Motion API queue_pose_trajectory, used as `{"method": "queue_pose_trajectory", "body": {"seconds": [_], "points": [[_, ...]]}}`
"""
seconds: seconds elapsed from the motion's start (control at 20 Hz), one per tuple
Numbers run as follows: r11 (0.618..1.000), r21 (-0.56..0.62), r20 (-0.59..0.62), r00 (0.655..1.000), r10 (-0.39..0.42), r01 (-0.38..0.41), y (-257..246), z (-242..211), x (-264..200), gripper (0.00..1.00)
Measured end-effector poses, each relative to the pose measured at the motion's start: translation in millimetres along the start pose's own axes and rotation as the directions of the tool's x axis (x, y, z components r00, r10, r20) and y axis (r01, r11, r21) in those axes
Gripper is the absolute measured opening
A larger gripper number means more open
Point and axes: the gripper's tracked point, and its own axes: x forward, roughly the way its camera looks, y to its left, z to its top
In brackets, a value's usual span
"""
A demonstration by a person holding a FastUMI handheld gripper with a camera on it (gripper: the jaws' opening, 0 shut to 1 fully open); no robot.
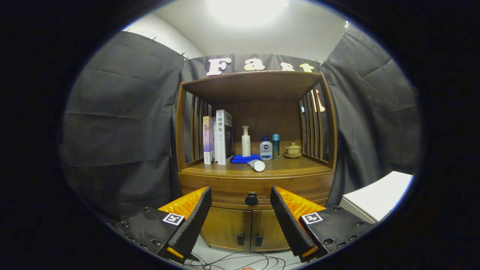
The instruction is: Pull open the drawer, take out the items inside it, and place them on the countertop above the cabinet.
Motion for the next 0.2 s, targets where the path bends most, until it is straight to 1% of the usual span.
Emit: {"method": "queue_pose_trajectory", "body": {"seconds": [0.2], "points": [[1.0, 0.003, -0.011, 1.0, 0.012, -0.012, 3.0, -4.6, -0.4, 0.98]]}}
